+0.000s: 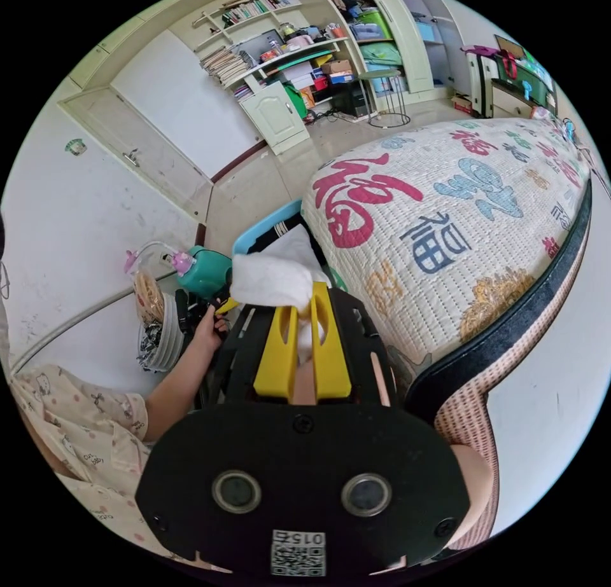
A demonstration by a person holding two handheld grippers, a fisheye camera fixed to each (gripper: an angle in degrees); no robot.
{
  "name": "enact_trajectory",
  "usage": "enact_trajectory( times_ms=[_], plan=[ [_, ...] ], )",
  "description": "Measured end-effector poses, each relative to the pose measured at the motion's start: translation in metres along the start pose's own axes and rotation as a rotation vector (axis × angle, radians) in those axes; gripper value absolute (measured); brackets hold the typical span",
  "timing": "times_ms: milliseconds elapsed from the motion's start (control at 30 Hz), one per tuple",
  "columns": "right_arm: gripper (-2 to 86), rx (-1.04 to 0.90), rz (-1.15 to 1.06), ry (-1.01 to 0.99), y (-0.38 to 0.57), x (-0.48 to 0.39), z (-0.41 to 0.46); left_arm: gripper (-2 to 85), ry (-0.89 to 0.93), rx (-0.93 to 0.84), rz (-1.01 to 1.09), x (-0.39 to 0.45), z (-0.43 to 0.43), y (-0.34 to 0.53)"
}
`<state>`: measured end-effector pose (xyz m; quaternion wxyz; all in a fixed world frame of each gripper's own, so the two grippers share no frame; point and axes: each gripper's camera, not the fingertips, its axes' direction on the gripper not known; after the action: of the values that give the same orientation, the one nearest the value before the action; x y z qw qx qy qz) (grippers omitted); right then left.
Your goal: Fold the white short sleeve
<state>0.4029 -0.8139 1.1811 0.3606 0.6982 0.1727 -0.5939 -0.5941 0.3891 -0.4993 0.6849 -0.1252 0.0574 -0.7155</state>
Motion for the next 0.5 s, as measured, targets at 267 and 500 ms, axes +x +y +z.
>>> enact_trajectory(
  times_ms=[267,500],
  plan=[
    [3.5,0.006,0.042,-0.03,-0.072,-0.002,-0.035,17.7,-0.058,-0.015,-0.005,0.017,-0.019,0.081],
    [3.5,-0.002,0.03,-0.045,-0.162,-0.035,-0.073,17.1,-0.065,0.073,0.027,0.005,-0.012,0.077]
  ],
)
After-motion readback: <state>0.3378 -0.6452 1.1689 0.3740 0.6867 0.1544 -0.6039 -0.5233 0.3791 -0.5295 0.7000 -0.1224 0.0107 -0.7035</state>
